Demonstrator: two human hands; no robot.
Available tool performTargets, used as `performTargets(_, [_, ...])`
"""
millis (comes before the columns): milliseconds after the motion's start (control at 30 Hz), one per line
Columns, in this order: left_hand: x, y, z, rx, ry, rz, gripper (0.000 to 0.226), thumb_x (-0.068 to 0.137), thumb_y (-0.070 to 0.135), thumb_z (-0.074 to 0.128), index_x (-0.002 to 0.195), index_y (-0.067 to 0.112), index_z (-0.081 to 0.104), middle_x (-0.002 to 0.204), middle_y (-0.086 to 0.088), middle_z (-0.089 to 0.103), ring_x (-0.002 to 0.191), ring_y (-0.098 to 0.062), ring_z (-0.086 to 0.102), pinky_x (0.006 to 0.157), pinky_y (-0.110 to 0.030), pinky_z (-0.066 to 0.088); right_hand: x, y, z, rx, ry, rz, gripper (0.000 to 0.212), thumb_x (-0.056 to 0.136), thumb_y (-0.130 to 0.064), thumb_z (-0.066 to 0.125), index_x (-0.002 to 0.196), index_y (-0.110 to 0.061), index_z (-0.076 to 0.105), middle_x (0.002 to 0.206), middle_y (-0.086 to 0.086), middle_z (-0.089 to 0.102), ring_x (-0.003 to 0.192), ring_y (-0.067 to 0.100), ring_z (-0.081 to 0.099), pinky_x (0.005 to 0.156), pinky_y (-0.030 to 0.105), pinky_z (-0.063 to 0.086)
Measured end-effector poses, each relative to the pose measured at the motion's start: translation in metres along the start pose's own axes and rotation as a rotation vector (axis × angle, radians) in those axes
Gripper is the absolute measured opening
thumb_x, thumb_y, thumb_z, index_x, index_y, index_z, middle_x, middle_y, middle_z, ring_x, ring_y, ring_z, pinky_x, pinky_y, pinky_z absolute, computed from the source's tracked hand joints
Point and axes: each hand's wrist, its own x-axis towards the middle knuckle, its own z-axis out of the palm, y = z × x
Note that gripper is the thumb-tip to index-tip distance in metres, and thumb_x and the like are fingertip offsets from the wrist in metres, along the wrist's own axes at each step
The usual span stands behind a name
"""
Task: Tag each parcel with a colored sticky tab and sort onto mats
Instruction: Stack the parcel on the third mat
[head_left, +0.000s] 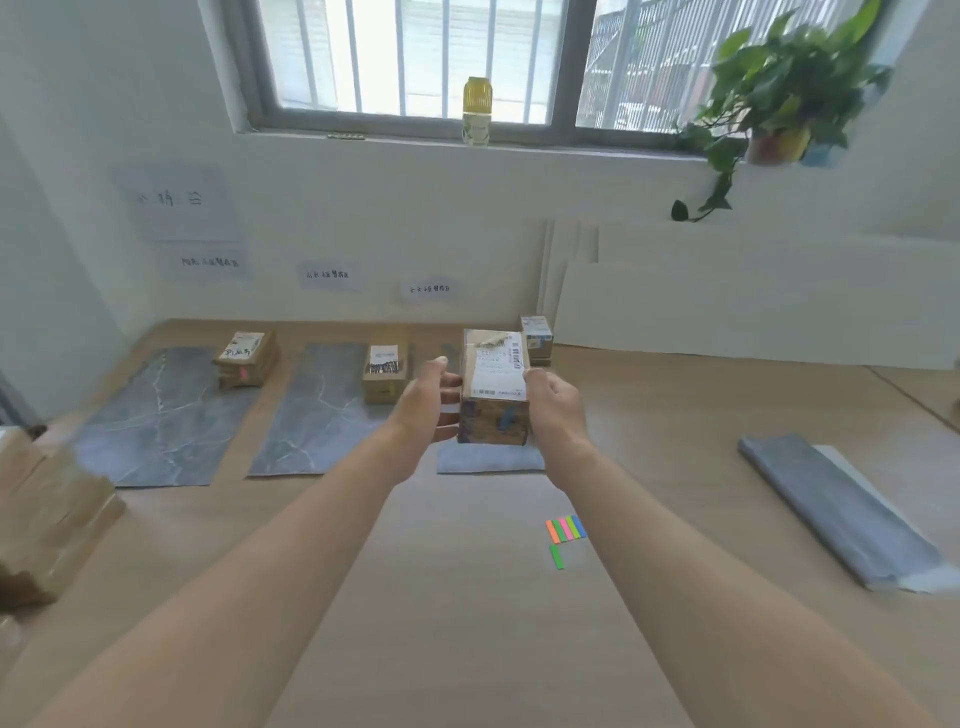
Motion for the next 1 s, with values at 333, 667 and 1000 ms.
performTargets(333, [0.100, -0.026, 0.054, 0.001, -0.067, -0.108, 0.045, 0.106, 0.045, 0.032, 0.104, 0.015, 0.065, 0.102, -0.002, 0.070, 0.088, -0.022, 0.068, 0.084, -0.033, 0.055, 0.095, 0.043, -0.023, 0.039, 0.088, 0.102, 0.030, 0.102, -0.034, 0.048, 0.125, -0.022, 0.062, 0.115, -0.003, 0.071, 0.103, 0.012, 0.066, 0.073, 0.025, 0.050])
performTargets(667, [0.208, -0.060, 0.142, 0.014, 0.051, -0.136, 0.038, 0.108, 0.037, 0.031, 0.117, 0.019, 0.063, 0.095, 0.011, 0.061, 0.088, -0.005, 0.060, 0.084, -0.025, 0.050, 0.227, 0.100, -0.058, 0.060, -0.013, 0.176, 0.032, 0.102, -0.030, 0.046, 0.128, -0.028, 0.064, 0.119, -0.004, 0.072, 0.108, 0.013, 0.067, 0.081, 0.026, 0.053])
performTargets(1000, [0.309, -0.098, 0.198, 0.011, 0.083, -0.114, 0.044, 0.109, 0.027, 0.025, 0.093, 0.033, 0.065, 0.076, 0.030, 0.070, 0.072, 0.009, 0.063, 0.068, -0.008, 0.047, 0.342, 0.150, -0.076, 0.145, -0.001, 0.262, 0.047, 0.088, -0.040, 0.051, 0.127, -0.017, 0.065, 0.116, -0.001, 0.075, 0.108, 0.015, 0.069, 0.084, 0.029, 0.054])
